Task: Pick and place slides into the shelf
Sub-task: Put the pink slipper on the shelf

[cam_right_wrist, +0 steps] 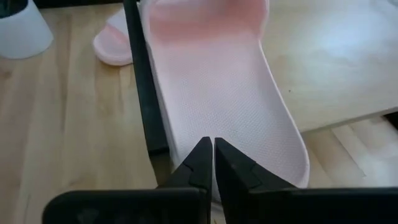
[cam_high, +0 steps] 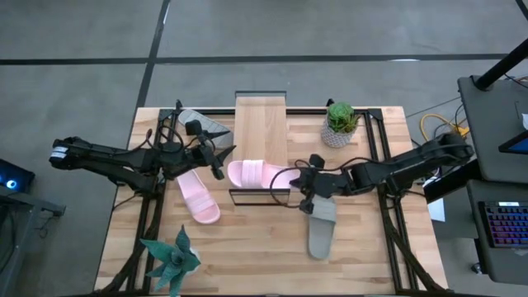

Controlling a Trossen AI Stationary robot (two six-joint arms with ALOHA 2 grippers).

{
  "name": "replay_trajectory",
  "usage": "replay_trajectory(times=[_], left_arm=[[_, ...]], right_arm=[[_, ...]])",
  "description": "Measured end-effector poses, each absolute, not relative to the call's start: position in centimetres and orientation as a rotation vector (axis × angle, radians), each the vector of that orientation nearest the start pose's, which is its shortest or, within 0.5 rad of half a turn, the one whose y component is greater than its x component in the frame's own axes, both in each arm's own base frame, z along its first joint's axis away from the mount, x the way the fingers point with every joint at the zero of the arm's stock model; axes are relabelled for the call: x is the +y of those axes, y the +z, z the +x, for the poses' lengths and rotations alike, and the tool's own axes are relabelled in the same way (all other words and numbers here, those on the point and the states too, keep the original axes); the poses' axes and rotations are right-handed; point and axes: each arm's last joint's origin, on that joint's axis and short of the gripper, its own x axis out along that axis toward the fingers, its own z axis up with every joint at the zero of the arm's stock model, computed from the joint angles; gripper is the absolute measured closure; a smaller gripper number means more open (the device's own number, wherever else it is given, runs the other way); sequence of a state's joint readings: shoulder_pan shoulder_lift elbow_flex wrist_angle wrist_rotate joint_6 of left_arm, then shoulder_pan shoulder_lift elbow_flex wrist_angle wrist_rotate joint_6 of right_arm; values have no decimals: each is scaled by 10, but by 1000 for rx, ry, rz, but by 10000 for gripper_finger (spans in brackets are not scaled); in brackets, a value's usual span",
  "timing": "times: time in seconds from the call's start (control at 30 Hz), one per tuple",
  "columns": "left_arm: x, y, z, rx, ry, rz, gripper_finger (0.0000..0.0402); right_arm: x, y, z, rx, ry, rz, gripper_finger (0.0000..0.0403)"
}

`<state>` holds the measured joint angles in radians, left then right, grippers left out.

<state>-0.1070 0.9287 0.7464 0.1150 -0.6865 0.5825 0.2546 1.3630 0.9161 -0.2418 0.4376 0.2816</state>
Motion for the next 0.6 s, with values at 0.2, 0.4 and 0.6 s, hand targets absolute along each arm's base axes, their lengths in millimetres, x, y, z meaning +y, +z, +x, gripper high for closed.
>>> replay_trajectory(times=[0.2,0.4,0.6], left_arm=[[-4,323,204,230,545,592,191],[-3,323,204,230,545,592,191],[-3,320,204,260,536,597,191]], right_arm=[[59,255,276,608,-264,39,394],[56,281,262,520,-241,11,394],[48,315,231,396,-336,-55,394]])
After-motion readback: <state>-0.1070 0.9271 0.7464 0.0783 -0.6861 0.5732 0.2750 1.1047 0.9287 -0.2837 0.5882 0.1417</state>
